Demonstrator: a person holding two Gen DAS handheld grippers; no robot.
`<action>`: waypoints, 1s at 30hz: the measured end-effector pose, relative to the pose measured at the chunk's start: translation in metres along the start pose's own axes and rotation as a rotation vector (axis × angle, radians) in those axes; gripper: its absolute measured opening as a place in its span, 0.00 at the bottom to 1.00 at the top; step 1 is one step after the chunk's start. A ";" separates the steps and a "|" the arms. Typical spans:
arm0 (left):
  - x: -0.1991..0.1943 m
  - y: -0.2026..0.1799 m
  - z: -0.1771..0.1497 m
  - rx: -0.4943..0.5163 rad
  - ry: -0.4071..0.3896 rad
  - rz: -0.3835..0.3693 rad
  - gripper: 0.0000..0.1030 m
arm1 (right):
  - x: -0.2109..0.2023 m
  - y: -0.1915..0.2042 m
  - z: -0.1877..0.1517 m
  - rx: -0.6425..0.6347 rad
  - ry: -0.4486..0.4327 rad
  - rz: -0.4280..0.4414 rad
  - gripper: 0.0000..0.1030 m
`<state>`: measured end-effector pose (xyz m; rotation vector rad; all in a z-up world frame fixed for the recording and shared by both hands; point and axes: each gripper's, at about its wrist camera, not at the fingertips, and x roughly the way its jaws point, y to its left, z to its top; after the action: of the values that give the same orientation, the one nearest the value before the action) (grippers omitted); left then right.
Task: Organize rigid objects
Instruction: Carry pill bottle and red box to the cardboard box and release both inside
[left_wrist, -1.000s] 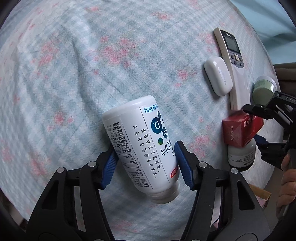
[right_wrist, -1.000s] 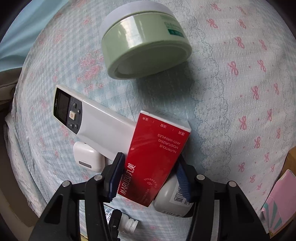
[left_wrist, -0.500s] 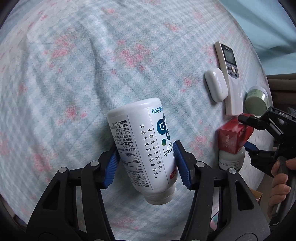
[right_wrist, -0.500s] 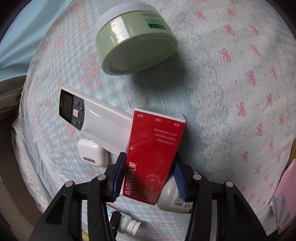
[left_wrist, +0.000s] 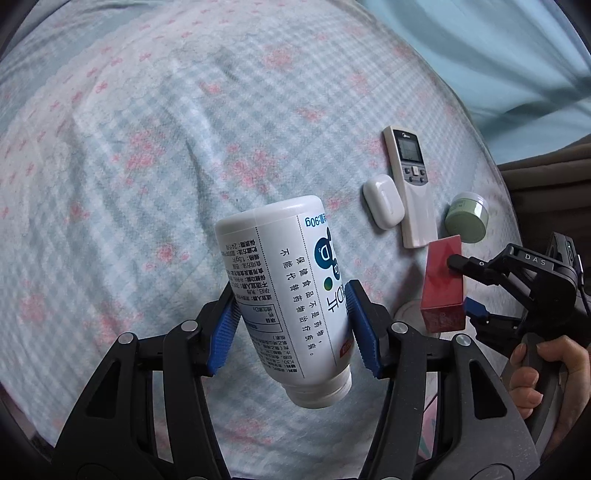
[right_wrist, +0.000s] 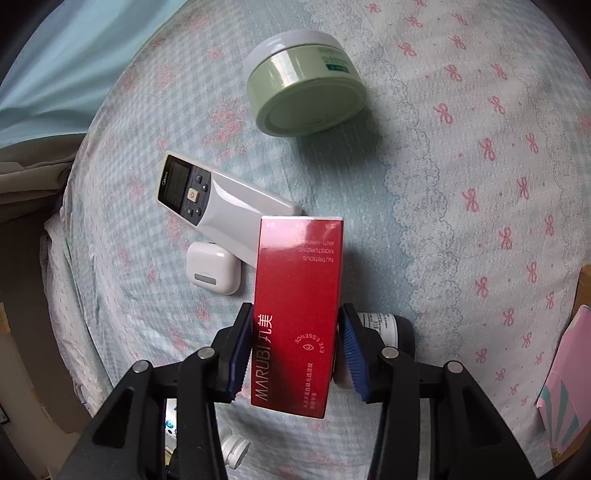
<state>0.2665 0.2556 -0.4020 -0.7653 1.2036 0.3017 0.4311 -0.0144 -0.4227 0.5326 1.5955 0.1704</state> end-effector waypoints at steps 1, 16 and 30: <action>-0.003 -0.008 -0.003 0.009 -0.007 -0.004 0.51 | -0.006 0.002 -0.002 -0.014 -0.008 0.001 0.40; -0.097 -0.068 -0.048 0.219 -0.072 -0.052 0.49 | -0.106 -0.025 -0.064 0.045 -0.061 0.290 0.38; -0.166 -0.186 -0.147 0.475 -0.061 -0.170 0.49 | -0.253 -0.149 -0.123 0.102 -0.214 0.482 0.39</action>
<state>0.2109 0.0532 -0.2035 -0.4354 1.0864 -0.1018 0.2793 -0.2297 -0.2439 0.9789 1.2513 0.3816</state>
